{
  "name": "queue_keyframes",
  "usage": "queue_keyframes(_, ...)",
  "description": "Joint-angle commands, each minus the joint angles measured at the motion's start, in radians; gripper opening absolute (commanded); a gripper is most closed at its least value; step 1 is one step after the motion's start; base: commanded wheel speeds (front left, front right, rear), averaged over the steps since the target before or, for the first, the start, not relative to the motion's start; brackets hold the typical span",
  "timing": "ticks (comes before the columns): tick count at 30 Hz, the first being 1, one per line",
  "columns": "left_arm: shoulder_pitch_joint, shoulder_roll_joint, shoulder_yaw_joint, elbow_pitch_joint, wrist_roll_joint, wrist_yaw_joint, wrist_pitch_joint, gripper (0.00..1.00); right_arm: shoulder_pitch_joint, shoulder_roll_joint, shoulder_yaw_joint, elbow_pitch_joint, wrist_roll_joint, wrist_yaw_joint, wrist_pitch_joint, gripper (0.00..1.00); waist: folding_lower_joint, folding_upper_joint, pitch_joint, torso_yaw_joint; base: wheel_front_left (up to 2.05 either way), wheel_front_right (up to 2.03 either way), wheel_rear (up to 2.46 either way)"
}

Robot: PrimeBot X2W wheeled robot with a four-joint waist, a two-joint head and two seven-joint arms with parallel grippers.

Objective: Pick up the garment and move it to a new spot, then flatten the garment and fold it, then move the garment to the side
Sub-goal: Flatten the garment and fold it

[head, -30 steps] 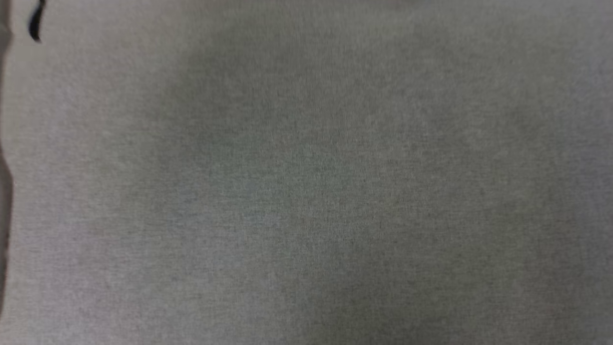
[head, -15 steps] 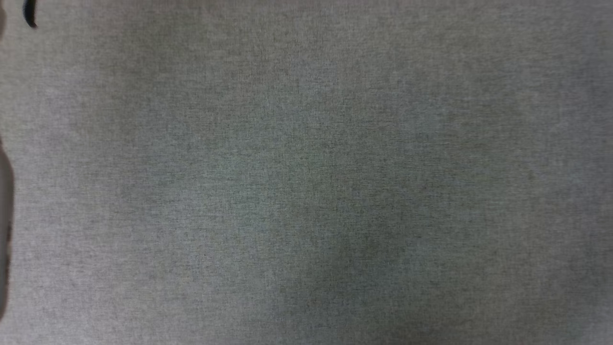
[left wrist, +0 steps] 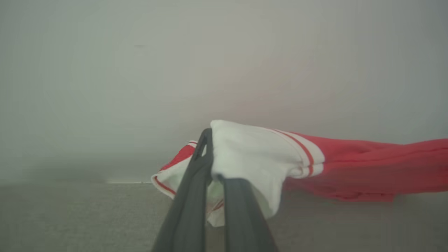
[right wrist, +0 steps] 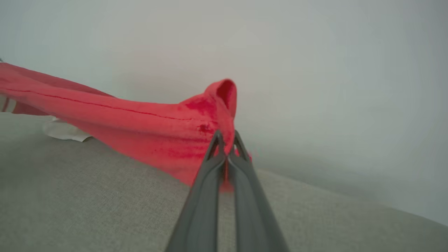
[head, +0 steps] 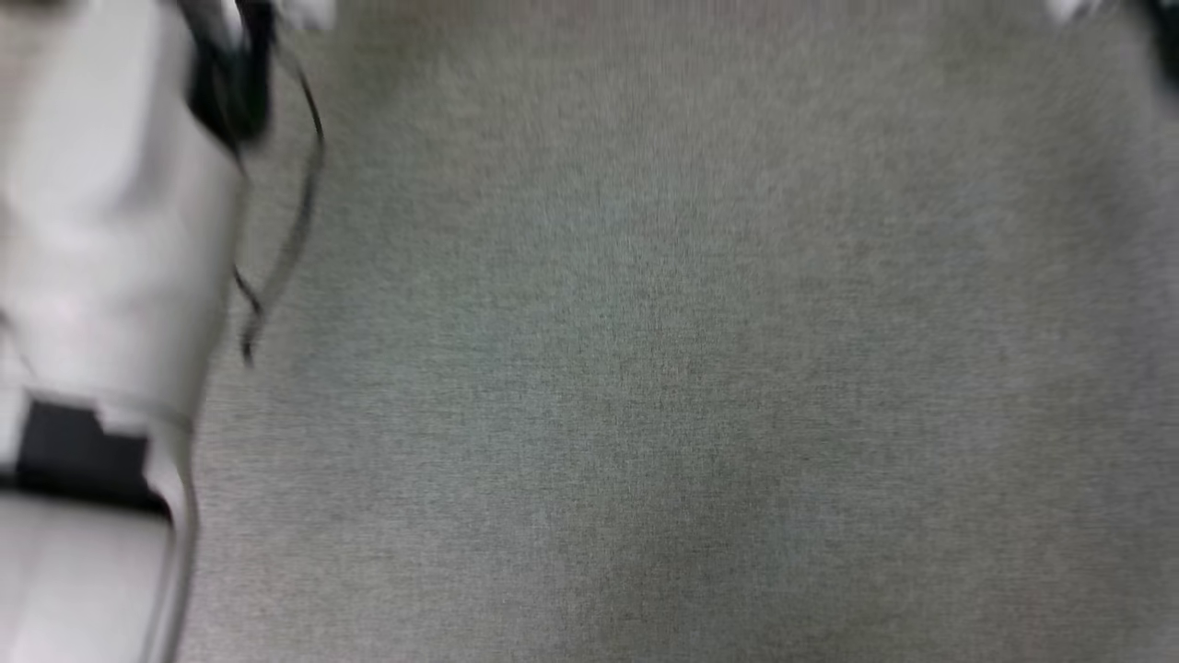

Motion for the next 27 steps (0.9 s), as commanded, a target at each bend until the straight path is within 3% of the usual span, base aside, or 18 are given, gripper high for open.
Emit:
queue_keyframes(1, 0.065, -0.003, 0.01, -0.013, -0.007, -0.005, -0.006, 0.0, 0.059, -0.007, 0.022, -0.008, 0.019, -0.001, -0.014, 0.0, -0.0001, 0.0, -0.073, 0.007, 0.0, 0.0, 0.0)
queue_keyframes(7, 0.405, -0.003, 0.061, -0.142, -0.017, 0.007, -0.007, 0.0, 0.327, -0.014, 0.071, -0.061, 0.081, -0.001, -0.083, 0.0, -0.0001, 0.0, -0.223, 0.009, 0.0, 0.0, 0.0)
queue_keyframes(17, 0.944, 0.046, 0.084, -0.435, -0.05, 0.102, 0.037, 0.0, 0.747, -0.046, 0.08, -0.193, 0.106, -0.001, -0.09, 0.0, -0.0001, 0.0, -0.409, -0.003, 0.0, 0.0, 0.0)
queue_keyframes(27, 1.353, 0.135, 0.098, -0.874, -0.079, 0.281, 0.197, 0.0, 1.113, -0.075, -0.104, -0.367, 0.059, -0.001, -0.01, 0.0, -0.0001, 0.0, -0.518, -0.006, 0.0, 0.0, 0.0)
